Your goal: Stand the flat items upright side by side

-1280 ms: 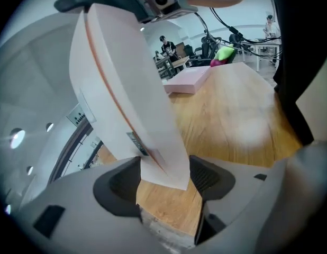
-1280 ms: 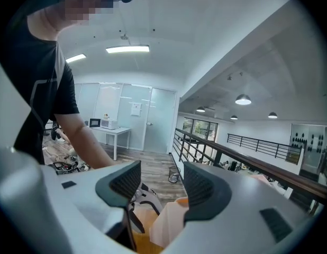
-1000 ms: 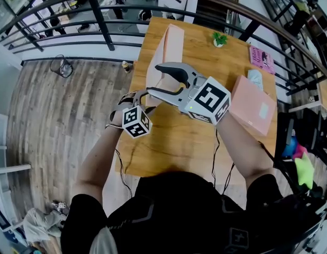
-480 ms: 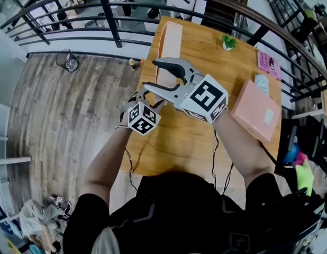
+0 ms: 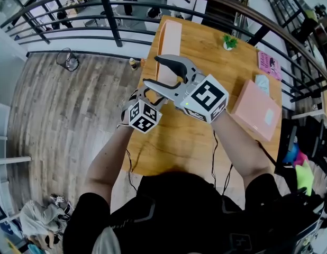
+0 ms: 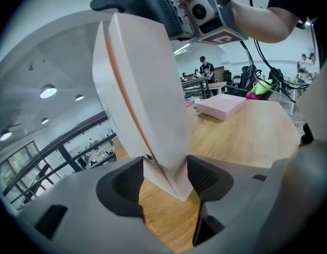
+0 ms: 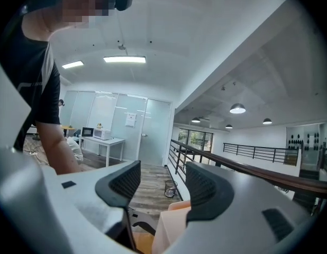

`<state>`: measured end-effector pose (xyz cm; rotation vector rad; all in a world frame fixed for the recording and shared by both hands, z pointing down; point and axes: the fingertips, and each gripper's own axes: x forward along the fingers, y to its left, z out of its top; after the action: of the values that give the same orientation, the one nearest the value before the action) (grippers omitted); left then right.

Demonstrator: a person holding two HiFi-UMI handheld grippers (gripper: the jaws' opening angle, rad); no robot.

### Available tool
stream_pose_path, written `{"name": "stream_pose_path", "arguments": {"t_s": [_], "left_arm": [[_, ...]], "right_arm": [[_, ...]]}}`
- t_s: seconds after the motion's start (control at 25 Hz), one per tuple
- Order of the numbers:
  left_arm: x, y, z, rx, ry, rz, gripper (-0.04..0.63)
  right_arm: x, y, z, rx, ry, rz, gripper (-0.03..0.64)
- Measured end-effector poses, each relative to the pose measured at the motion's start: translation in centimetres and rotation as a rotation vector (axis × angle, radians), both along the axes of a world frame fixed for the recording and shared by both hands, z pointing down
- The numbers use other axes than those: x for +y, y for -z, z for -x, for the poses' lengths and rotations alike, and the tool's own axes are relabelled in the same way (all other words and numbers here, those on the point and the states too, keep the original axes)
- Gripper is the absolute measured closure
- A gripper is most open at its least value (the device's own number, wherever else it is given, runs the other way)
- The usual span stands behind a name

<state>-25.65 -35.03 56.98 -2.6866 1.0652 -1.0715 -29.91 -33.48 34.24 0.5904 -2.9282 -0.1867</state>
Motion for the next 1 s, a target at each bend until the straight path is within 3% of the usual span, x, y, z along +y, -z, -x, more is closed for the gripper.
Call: {"name": "stream_pose_path", "arguments": {"t_s": [0.36, 0.64, 0.84, 1.0], "left_arm": [[-1.4, 0.0, 0.4, 0.012, 0.053, 0.017, 0.347], [-0.8, -1.5, 1.2, -0.029, 0.075, 0.024, 0.374], [-0.4, -1.1, 1.3, 0.054, 0.128, 0.060, 0.339], [-0.5, 0.2, 1.2, 0.152, 0.211, 0.049, 0.273]], "right_arm": [[-2.0, 0.4, -1.0, -0.076, -0.072, 0.051, 0.350], [-2.1, 1.0, -3.1, -0.087, -0.120, 0.032, 0.350], [-1.8, 0.5, -5.4, -0.076, -0.174, 0.052, 0.347], [-1.4, -0.5, -7.3, -0.077, -0.210, 0.078, 0.339]]}}
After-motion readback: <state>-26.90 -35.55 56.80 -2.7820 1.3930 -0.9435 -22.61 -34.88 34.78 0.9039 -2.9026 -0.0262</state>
